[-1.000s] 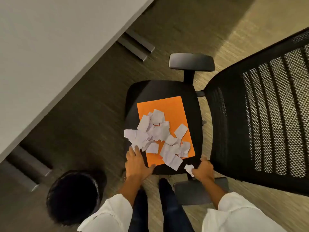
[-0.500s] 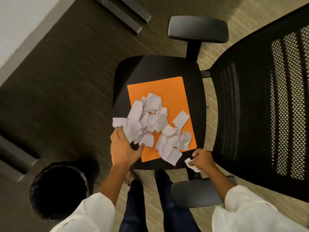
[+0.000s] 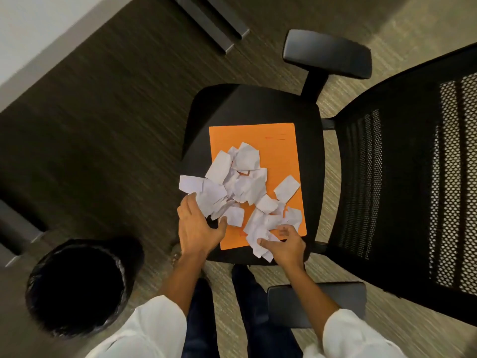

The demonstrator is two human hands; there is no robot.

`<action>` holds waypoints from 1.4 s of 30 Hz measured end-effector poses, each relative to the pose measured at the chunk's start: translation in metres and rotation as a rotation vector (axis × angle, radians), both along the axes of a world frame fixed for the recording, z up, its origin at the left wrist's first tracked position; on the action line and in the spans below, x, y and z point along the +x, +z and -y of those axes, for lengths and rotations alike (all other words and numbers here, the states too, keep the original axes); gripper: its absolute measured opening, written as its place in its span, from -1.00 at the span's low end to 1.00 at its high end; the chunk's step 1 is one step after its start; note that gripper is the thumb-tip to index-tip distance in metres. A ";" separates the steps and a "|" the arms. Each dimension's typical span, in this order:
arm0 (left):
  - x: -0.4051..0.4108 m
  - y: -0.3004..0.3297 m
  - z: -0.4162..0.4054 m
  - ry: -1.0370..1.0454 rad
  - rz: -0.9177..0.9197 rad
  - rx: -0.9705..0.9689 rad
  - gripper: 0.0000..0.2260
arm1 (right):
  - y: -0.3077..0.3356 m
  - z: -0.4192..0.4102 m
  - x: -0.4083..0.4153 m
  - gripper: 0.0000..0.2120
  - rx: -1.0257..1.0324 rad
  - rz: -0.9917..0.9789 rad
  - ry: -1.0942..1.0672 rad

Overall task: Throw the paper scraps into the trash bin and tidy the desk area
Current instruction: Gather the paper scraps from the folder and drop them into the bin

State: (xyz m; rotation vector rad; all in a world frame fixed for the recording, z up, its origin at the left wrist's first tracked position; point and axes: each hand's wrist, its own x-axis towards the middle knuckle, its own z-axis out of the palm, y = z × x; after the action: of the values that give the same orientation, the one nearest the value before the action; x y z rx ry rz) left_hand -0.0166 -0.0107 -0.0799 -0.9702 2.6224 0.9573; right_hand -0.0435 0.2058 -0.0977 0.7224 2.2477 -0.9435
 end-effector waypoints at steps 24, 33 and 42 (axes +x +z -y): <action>-0.008 -0.018 0.038 0.571 -0.154 0.170 -0.54 | -0.003 -0.017 -0.010 -0.75 0.009 -0.142 0.471; -0.020 -0.027 0.041 0.214 0.197 0.276 0.00 | -0.010 0.013 0.000 -0.82 0.039 -0.107 0.506; -0.026 -0.035 0.028 0.053 0.247 0.200 -0.24 | -0.016 0.016 0.002 -0.83 0.085 -0.157 0.545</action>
State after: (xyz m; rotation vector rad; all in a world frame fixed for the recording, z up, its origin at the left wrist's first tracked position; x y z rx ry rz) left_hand -0.0426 -0.0389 -0.1148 -1.0390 2.2620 1.0167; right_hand -0.0411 0.1901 -0.1135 0.0477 2.4426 -0.6539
